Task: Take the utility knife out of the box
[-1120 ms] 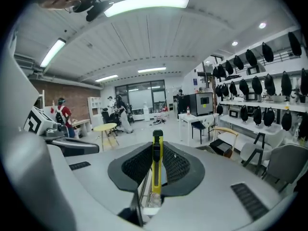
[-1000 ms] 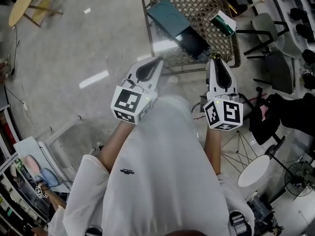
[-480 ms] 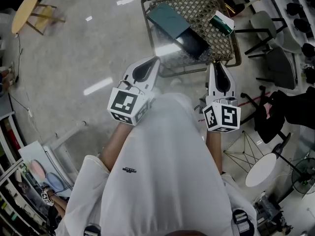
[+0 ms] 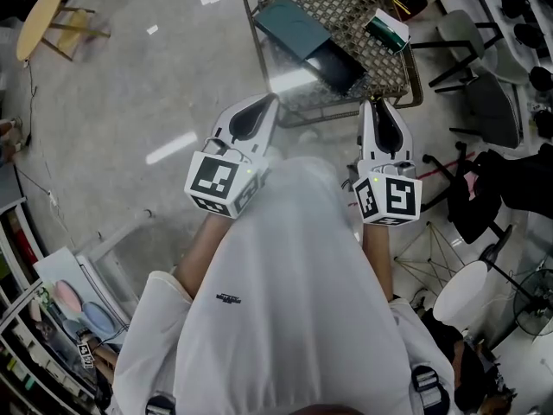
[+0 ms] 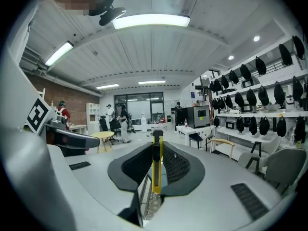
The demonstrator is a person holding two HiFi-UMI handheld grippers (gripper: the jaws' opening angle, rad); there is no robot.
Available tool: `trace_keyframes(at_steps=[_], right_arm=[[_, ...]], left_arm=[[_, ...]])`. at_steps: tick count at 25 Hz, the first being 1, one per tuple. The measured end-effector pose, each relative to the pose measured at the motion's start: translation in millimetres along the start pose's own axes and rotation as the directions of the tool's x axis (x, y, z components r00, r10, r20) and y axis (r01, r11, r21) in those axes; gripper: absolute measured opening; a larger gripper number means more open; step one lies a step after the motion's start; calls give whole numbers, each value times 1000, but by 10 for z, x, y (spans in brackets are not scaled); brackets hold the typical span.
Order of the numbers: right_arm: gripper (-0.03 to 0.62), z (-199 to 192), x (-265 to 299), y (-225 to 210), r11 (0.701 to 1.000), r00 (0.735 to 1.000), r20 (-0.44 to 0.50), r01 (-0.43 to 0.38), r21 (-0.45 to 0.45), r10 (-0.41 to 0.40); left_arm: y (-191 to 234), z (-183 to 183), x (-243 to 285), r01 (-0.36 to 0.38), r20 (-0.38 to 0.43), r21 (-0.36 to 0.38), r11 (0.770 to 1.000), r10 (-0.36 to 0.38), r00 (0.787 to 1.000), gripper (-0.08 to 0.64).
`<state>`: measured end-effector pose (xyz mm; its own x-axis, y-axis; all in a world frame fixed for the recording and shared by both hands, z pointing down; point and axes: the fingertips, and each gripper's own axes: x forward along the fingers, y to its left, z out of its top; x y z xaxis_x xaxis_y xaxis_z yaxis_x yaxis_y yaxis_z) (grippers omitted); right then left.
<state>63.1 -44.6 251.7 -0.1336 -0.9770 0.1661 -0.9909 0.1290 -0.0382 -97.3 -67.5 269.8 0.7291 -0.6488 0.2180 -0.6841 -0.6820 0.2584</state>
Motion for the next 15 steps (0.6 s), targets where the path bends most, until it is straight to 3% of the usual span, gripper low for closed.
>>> trace_keyframes(at_steps=[15], right_arm=[[54, -36, -40, -17, 1000, 1000, -6, 2, 5, -2]], left_arm=[[-24, -29, -28, -9, -1, -2, 1000, 9, 1000, 1]])
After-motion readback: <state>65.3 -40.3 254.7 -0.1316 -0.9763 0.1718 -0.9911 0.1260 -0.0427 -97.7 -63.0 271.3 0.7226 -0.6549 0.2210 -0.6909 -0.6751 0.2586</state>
